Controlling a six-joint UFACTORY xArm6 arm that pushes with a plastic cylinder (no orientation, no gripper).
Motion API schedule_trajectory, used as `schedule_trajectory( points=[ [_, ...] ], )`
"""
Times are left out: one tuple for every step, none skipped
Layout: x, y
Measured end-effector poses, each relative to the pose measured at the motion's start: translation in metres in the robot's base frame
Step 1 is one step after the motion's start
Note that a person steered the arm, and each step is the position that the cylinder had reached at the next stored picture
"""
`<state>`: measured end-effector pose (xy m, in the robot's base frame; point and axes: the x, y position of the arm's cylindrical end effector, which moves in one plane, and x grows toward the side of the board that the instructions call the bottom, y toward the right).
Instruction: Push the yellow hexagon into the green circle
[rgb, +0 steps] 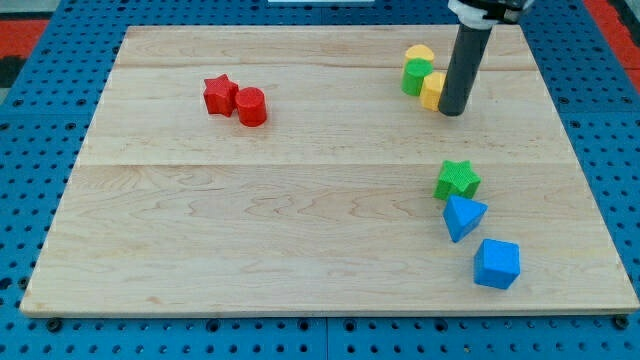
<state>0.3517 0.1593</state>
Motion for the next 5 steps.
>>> schedule_trajectory(
  points=[
    [-0.015, 0.000],
    [-0.035, 0.000],
    [-0.042, 0.003],
    [-0.064, 0.020],
    [-0.091, 0.011]
  ],
)
